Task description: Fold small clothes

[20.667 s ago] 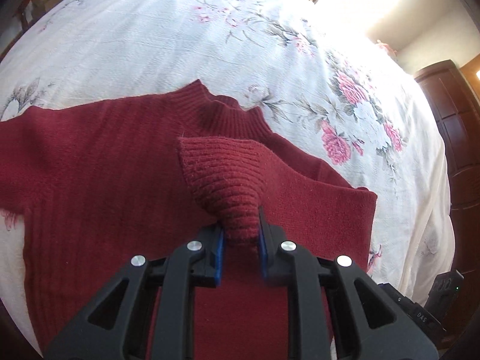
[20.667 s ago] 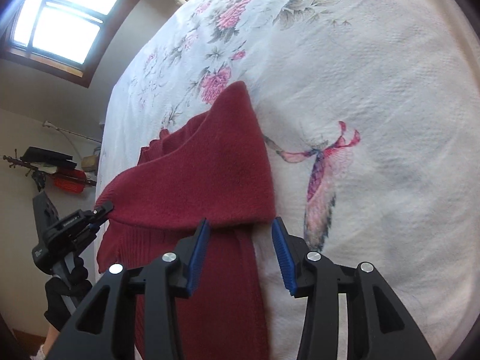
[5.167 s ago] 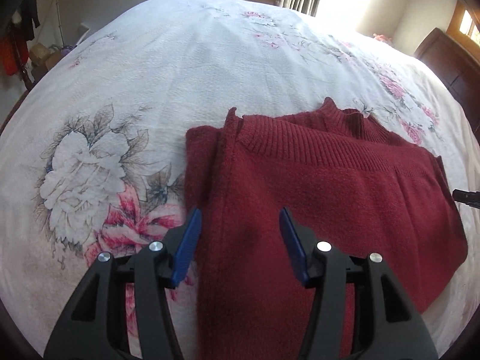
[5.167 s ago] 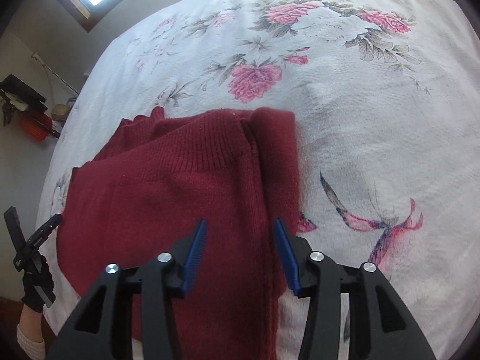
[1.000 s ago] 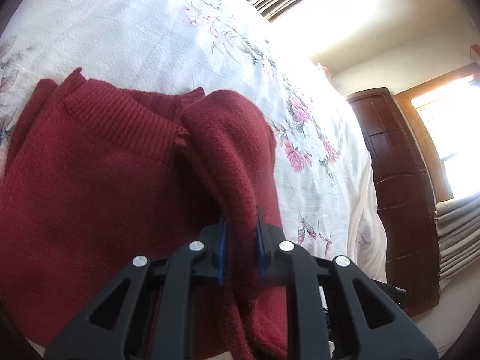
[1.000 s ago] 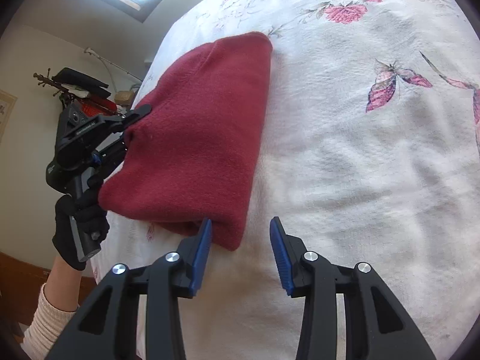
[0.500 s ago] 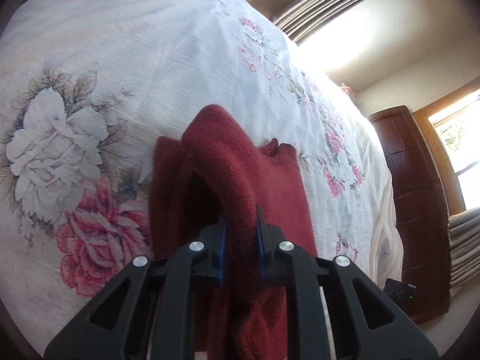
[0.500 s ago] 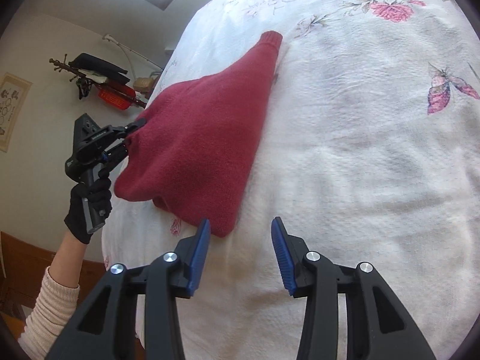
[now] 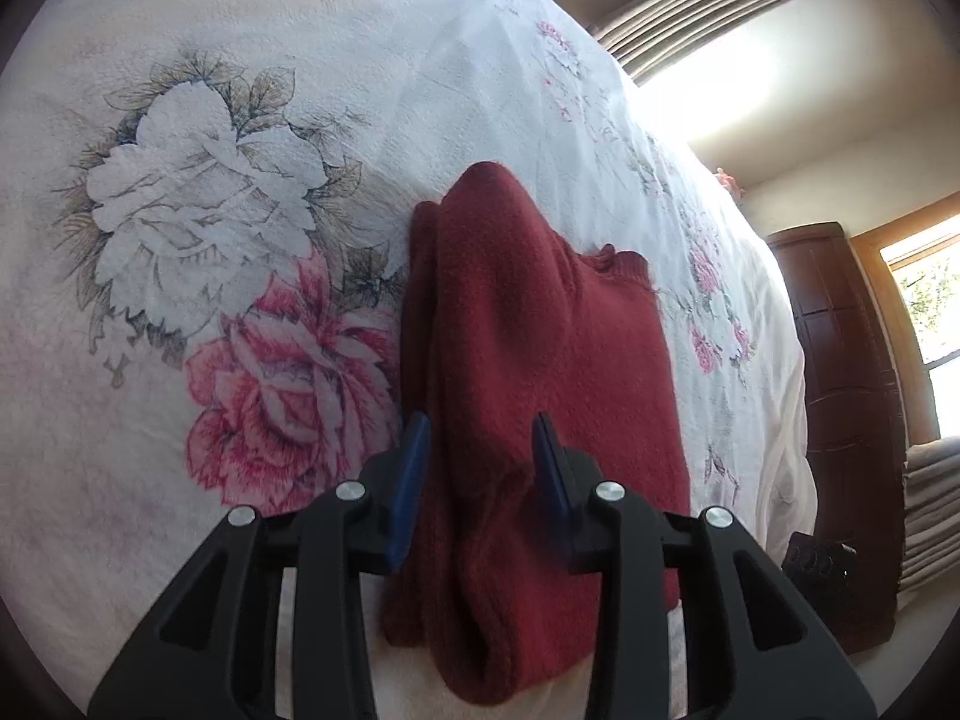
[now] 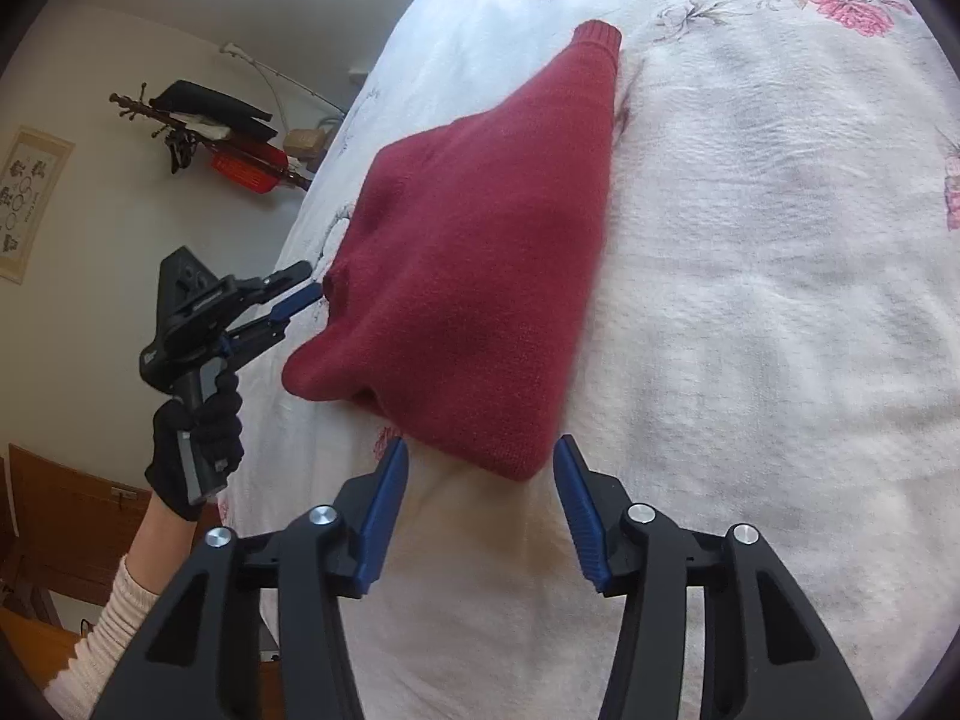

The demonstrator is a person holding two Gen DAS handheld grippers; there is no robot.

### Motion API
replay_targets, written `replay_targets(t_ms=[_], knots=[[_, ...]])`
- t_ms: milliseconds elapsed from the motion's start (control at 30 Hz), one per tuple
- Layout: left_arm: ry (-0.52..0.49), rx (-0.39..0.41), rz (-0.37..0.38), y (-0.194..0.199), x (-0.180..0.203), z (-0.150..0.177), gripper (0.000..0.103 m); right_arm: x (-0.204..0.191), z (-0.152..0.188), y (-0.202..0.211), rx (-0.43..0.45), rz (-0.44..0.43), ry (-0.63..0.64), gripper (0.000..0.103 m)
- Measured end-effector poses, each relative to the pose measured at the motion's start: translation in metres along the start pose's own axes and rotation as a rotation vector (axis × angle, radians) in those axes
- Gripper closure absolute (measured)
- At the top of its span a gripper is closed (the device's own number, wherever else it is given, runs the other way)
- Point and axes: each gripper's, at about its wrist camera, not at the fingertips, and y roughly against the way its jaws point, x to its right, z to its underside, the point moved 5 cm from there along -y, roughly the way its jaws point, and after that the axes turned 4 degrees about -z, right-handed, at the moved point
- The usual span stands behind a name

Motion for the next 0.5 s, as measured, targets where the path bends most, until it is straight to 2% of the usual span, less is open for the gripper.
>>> replay_targets(t_ms=[100, 167, 300, 333, 367, 400, 433, 500], knots=[[-0.046, -0.022, -0.006, 0.013, 0.009, 0.027, 0.051, -0.001, -0.004, -0.005, 0.009, -0.026, -0.036, 0.045], [-0.053, -0.066, -0.022, 0.007, 0.010, 0.042, 0.051, -0.001, -0.007, -0.013, 0.001, -0.056, -0.081, 0.041], [-0.057, -0.121, -0.051, -0.013, 0.008, 0.061, 0.050, 0.010, -0.010, -0.028, -0.011, -0.043, -0.149, 0.039], [-0.063, -0.139, -0.080, -0.020, 0.007, 0.063, 0.055, 0.013, -0.011, -0.032, -0.020, -0.048, -0.170, 0.040], [-0.065, -0.147, -0.098, -0.025, 0.006, 0.065, 0.065, 0.015, -0.012, -0.035, -0.028, -0.048, -0.182, 0.044], [-0.054, -0.147, -0.083, -0.026, 0.005, 0.065, 0.087, 0.015, -0.012, -0.036, -0.034, -0.041, -0.183, 0.057], [-0.034, -0.139, -0.065, -0.024, 0.003, 0.063, 0.092, 0.016, -0.013, -0.036, -0.035, -0.034, -0.181, 0.071], [-0.008, -0.099, -0.026, -0.012, 0.001, 0.060, 0.095, 0.014, -0.012, -0.028, -0.025, -0.056, -0.170, 0.080]])
